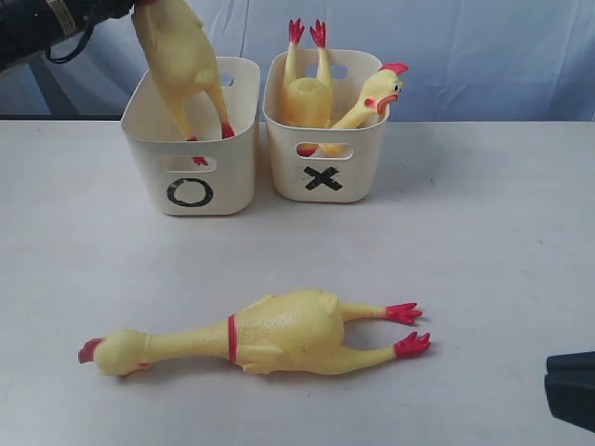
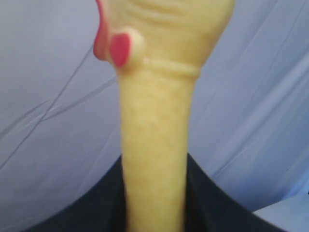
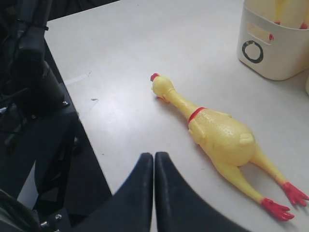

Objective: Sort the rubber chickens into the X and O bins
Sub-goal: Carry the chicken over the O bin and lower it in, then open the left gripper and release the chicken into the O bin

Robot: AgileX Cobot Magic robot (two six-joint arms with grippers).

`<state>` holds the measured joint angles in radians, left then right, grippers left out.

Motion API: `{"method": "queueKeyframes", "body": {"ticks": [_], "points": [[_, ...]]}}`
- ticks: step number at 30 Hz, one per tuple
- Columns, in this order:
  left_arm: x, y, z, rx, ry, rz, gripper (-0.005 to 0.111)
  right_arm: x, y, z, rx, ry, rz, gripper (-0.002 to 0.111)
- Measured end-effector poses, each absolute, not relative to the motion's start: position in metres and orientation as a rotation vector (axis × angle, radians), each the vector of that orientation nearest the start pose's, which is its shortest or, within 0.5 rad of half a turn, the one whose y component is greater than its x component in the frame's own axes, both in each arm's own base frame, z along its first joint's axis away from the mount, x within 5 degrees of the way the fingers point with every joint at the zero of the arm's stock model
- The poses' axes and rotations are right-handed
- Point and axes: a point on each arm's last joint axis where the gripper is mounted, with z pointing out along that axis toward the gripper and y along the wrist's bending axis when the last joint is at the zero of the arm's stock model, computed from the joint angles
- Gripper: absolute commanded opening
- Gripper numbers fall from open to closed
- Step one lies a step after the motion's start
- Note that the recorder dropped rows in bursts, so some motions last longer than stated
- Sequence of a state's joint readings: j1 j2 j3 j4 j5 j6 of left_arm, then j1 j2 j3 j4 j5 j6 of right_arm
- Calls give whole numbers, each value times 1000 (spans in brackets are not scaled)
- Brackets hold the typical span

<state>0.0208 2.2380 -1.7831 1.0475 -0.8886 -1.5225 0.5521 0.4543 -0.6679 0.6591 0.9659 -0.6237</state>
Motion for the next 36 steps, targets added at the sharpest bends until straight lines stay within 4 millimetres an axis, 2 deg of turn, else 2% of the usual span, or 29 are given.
{"method": "queueKeyframes", "body": {"ticks": [5,13,23,27,28,29,30,32,36], "points": [[525,-52,234,45,1573,-1060,0,30,72,336,-1078,1838,762,1],[528,-64,217,13,1602,-1092,0,30,72,336,-1078,1838,762,1],[528,-66,204,-24,1727,-1086,1,30,72,336,-1078,1838,762,1],[527,-67,202,-18,1756,-1091,22,30,72,336,-1078,1838,762,1],[527,-67,202,-20,1757,-1092,29,30,72,336,-1078,1838,762,1],[527,-67,202,-20,1757,-1092,41,30,72,336,-1078,1838,762,1],[527,-67,202,-24,1759,-1096,46,30,72,336,-1078,1838,762,1],[527,-67,202,-28,1759,-1099,54,30,72,336,-1078,1838,762,1],[528,-67,203,-28,1758,-1100,59,30,72,336,-1078,1838,762,1]]}}
